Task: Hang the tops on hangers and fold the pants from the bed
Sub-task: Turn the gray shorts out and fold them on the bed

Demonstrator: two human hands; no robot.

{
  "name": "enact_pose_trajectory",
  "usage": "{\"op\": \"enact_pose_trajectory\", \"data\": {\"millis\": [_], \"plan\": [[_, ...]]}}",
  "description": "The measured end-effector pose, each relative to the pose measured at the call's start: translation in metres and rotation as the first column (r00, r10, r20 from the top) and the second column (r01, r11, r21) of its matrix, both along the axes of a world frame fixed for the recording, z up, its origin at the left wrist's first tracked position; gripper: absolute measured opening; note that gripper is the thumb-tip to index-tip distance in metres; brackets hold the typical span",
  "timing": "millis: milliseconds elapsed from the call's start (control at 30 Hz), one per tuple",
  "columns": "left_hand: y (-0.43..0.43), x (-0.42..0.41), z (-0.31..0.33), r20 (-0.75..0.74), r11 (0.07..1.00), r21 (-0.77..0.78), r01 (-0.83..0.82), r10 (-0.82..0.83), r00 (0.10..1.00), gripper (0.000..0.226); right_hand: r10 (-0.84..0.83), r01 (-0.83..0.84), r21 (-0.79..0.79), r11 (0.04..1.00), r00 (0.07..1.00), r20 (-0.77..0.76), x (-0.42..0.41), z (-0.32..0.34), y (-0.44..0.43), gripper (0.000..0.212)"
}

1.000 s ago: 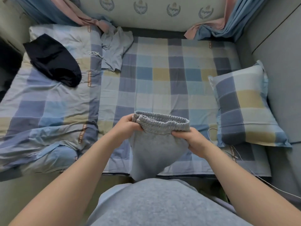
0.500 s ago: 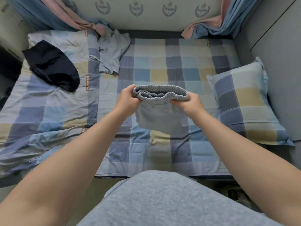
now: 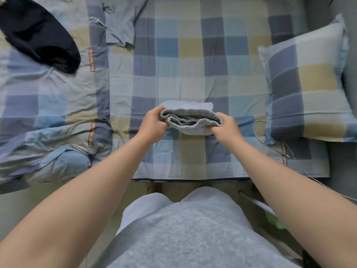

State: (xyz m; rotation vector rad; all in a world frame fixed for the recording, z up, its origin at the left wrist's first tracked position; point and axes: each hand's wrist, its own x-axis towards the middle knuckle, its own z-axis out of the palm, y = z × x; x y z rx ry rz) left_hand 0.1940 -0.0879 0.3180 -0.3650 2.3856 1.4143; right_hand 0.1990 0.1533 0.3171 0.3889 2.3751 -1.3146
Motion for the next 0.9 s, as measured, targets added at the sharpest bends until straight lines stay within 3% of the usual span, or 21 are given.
{"op": "enact_pose_trajectory", "data": {"millis": [267,467,667,767,900], "plan": [[0.002,0.115,-0.173,0.391,0.990,-0.059,0.125,-0.093,0.916,0.031,0.035,-0.070,0.074,0.995,0.916,0.400,0.119,-0.153,-0.002,0.021],[-0.002,0.208,-0.251,0.581,0.974,-0.007,0.226,-0.180,0.793,0.030,0.098,-0.200,0.116,0.973,0.810,0.579,0.205,-0.218,-0.002,0.029],[-0.001,0.240,-0.281,0.773,0.945,0.116,0.304,-0.278,0.571,0.021,0.137,-0.255,0.075,0.964,0.718,0.682,0.243,-0.246,0.002,0.025],[0.000,0.229,-0.279,0.780,0.959,0.136,0.248,-0.258,0.569,0.025,0.116,-0.188,0.038,0.981,0.737,0.666,0.243,-0.250,0.003,0.008],[-0.003,0.195,-0.276,0.754,0.986,0.096,0.134,-0.160,0.637,0.035,0.005,-0.009,0.004,1.000,0.803,0.596,0.219,-0.249,0.002,0.022]]}}
